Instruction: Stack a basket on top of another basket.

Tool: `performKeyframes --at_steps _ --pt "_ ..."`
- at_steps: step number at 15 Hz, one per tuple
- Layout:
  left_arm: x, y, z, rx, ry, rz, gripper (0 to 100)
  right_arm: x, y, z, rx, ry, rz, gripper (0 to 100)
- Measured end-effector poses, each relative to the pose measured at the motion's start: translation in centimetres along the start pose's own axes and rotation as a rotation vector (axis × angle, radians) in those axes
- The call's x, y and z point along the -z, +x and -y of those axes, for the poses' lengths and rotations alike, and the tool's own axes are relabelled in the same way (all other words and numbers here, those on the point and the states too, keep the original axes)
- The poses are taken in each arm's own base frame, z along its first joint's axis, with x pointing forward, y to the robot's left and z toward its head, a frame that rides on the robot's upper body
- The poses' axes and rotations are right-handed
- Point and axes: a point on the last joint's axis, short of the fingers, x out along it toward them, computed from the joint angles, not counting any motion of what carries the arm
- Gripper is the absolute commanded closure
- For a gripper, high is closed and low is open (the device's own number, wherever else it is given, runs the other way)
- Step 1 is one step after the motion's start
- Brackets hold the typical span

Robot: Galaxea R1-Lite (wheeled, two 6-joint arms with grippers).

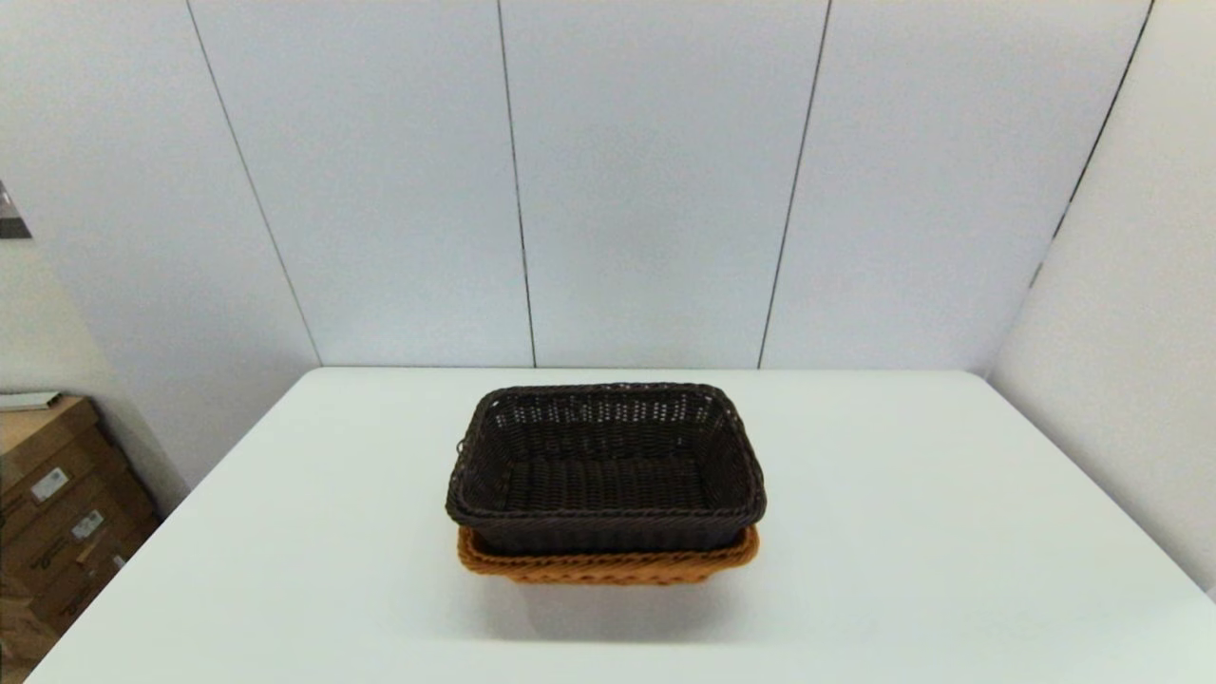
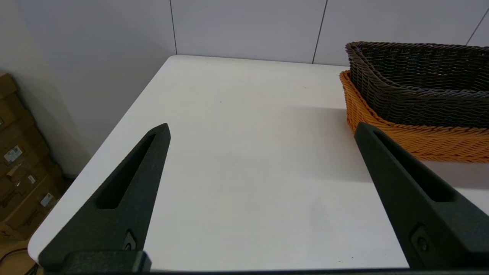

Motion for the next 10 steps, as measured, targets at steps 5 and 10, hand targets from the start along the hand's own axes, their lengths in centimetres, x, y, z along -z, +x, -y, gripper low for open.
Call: performKeyframes --at_steps 5,10 --pt "0.0 0.0 0.0 0.0 0.0 0.0 0 0.0 0.0 0.0 0.0 0.0 0.0 0" --pt "0.0 0.0 0.0 0.0 0.0 0.0 0 -0.01 0.0 0.0 0.0 0.0 0.0 0"
